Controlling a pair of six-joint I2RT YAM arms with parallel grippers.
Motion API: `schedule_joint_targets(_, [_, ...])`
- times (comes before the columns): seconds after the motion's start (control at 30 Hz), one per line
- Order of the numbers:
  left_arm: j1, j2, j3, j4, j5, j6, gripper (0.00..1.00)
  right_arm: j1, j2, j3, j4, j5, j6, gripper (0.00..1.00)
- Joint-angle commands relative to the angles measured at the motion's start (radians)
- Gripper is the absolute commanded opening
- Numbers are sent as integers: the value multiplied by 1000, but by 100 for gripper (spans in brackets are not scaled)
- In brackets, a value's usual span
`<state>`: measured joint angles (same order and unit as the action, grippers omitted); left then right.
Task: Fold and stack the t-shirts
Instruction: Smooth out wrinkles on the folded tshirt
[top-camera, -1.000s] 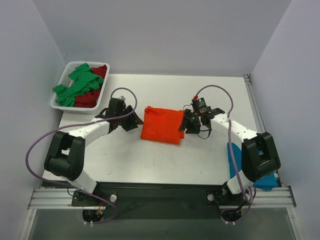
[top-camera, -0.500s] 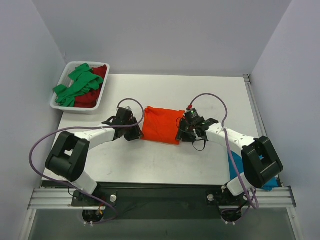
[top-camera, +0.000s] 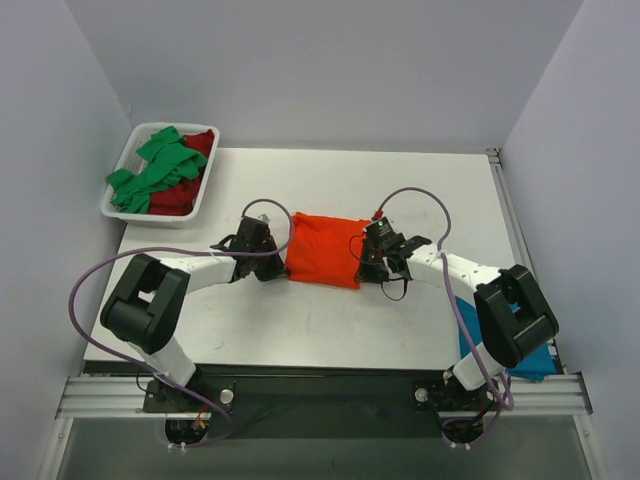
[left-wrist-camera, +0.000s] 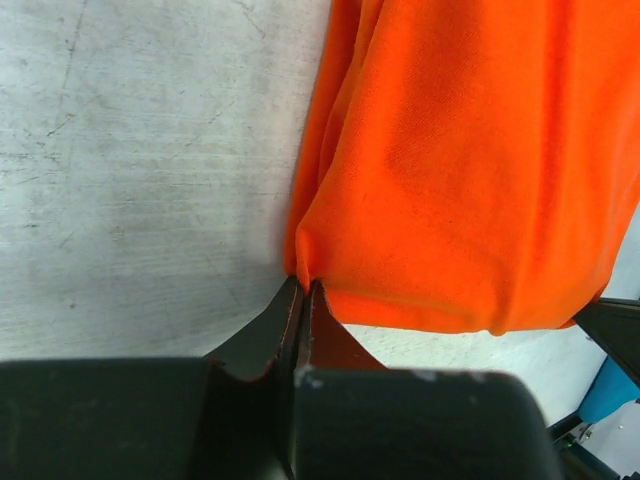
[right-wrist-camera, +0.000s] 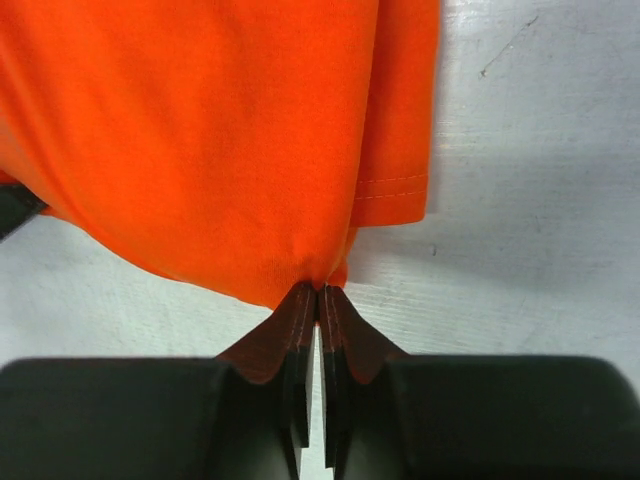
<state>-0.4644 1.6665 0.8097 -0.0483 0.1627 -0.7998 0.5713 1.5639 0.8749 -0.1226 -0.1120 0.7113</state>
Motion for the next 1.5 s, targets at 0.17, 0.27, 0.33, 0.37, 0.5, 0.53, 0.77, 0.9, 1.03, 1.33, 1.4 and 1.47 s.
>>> schedule_joint_targets(0.17, [-10, -45, -15, 50, 12, 11, 0, -16, -34, 41, -51, 54, -1, 0])
schedule_joint_targets(0.27, [-11, -76, -29, -15, 9, 27, 0, -56, -62, 26, -69, 54, -16, 0])
schedule_joint_targets(0.33, [-10, -89, -41, -31, 6, 28, 0, -83, -74, 16, -75, 46, -26, 0])
schedule_joint_targets(0.37, [-10, -106, -50, -30, 3, 30, 0, -90, -87, 13, -78, 44, -32, 0])
schedule_joint_targets(0.5, [-13, -134, -89, -24, 26, 27, 0, -110, -111, -1, -91, 45, -45, 0])
schedule_joint_targets(0.53, [-14, -139, -93, -24, 35, 25, 0, -108, -113, 1, -92, 40, -47, 0])
schedule_joint_targets(0.77, [-34, -182, -121, -57, 50, 27, 0, -79, -108, -13, -126, 44, -50, 0])
schedule_joint_targets(0.9, [-60, -215, -130, -99, 63, 24, 0, -51, -148, -48, -129, 41, -39, 0])
schedule_joint_targets(1.03, [-89, -275, -138, -171, 47, 14, 0, -24, -215, -74, -167, 58, -32, 0])
schedule_joint_targets(1.33, [-102, -396, -150, -301, 23, 24, 40, 4, -295, -53, -212, 109, -93, 45])
schedule_joint_targets(1.4, [-99, -431, -112, -343, 11, 33, 44, 4, -294, -4, -227, 98, -113, 46])
schedule_joint_targets(1.47, [-94, -467, -69, -369, 8, 37, 44, 21, -289, 19, -226, 80, -107, 47])
